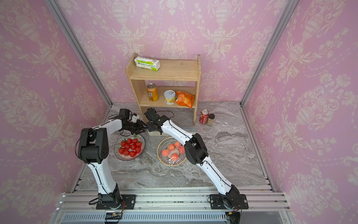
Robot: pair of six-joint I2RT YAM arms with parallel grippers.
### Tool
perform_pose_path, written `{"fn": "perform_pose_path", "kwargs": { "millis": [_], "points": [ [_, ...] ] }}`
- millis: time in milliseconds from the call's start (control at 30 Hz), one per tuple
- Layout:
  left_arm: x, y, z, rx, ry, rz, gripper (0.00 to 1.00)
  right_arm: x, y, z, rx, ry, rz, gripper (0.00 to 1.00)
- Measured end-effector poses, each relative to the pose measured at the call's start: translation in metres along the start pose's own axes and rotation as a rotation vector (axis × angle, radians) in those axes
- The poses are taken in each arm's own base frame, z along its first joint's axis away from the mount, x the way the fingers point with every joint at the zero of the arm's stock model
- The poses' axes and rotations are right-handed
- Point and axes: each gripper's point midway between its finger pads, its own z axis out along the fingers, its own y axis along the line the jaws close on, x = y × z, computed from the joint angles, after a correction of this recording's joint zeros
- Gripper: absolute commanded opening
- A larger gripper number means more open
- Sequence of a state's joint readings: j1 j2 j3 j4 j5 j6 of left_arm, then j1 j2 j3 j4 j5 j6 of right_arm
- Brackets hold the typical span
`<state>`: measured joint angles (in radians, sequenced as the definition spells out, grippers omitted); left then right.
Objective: Wrap the plate with plastic wrap
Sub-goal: Tear off the plastic wrap from the plastic wrap cutting box.
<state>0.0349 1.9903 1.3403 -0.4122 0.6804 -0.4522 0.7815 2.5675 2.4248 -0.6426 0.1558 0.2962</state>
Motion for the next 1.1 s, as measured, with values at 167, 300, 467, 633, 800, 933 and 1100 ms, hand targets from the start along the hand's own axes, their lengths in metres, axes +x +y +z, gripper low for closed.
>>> {"fn": "perform_pose_path", "kwargs": {
  "millis": [167,300,467,633,800,933,1100],
  "points": [
    [0.0,0.0,0.0,-0.012,-0.001,0.005,0.47,0.004,-0.009,-0.006,0.031,0.001,-0.02,0.44],
    [-0.001,0.0,0.0,-0.016,-0.003,0.005,0.48,0.01,-0.021,-0.013,0.051,0.012,-0.026,0.44],
    [-0.001,0.001,0.0,-0.022,-0.004,0.005,0.48,0.019,-0.041,-0.021,0.076,0.02,-0.015,0.44],
    [-0.001,0.001,0.0,-0.03,-0.006,0.006,0.47,0.028,-0.061,-0.03,0.105,0.022,-0.001,0.45],
    [-0.001,0.001,0.0,-0.031,-0.007,0.006,0.48,0.039,-0.085,-0.041,0.14,0.014,0.016,0.45],
    [-0.001,0.001,0.0,-0.04,-0.009,0.009,0.48,0.048,-0.107,-0.05,0.17,0.013,0.034,0.45],
    [-0.001,0.001,-0.001,-0.049,-0.013,0.011,0.48,0.059,-0.132,-0.06,0.203,0.011,0.055,0.45]
  ]
}}
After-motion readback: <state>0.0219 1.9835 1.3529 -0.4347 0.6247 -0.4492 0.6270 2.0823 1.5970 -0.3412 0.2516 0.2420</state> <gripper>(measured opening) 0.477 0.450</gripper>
